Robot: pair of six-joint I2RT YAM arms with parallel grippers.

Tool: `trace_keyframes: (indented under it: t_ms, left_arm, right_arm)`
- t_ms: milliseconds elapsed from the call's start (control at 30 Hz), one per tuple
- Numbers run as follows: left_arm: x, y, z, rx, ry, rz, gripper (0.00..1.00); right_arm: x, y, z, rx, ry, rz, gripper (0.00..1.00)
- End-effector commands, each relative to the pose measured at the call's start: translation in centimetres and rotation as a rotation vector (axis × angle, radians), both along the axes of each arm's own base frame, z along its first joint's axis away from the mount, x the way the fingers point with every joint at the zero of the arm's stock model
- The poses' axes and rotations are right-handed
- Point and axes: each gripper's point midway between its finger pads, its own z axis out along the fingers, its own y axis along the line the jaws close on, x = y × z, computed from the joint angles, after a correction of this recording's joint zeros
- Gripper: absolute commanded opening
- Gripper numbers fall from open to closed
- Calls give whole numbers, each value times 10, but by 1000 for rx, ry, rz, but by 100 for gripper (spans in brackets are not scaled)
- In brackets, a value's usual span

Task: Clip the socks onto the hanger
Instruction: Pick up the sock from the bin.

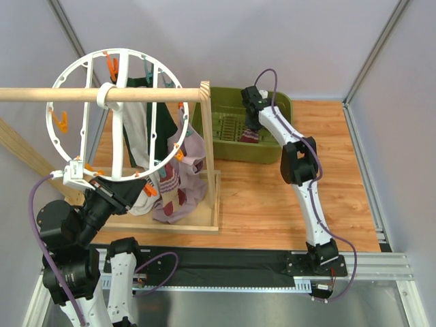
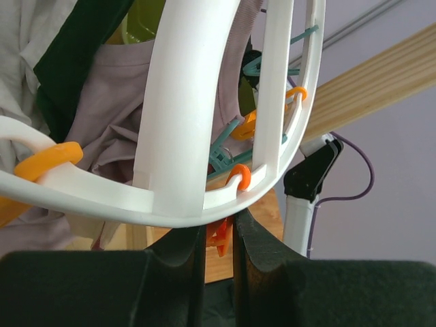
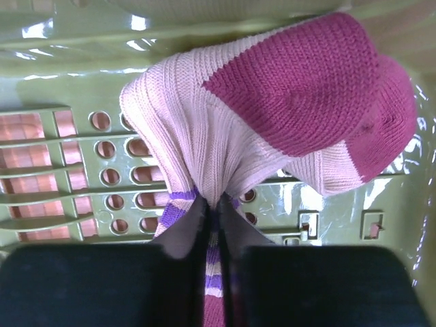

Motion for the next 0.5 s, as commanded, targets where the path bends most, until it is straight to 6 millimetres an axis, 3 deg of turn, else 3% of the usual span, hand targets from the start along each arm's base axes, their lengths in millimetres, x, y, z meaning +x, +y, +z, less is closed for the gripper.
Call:
trace_keyframes:
  t_ms: [0,33,100,133,200,233,333,467]
  left_arm:
    - [-15,-10,-39,-47,186,-52,0]
    - [-15,-10,-40,-48,188,-52,0]
    - [-15,-10,-40,-49,190,-55,0]
    - [-16,-10,-40,-48,187,-55,0]
    - [-16,-10,-41,-49,189,-55,0]
    - [-17,-10,-41,-44,187,-52,0]
    - [-18,-10,-41,-41,190,-53,0]
    - [-20,-11,-39,-40,186,-57,0]
  right_arm:
    - [4,1,29,27,-55,-30,4]
    - [5,4,48,59,-86,-47,0]
    - [4,10,65,112,-108,-46,1]
    - [4,12,90,151,-152,-58,0]
    - [3,16,109,224,-177,-62,0]
    - [4,12,128,263,-206,-74,0]
    - [4,9,161,395,-239,-111,0]
    - [0,3,188,543,-246,-162,0]
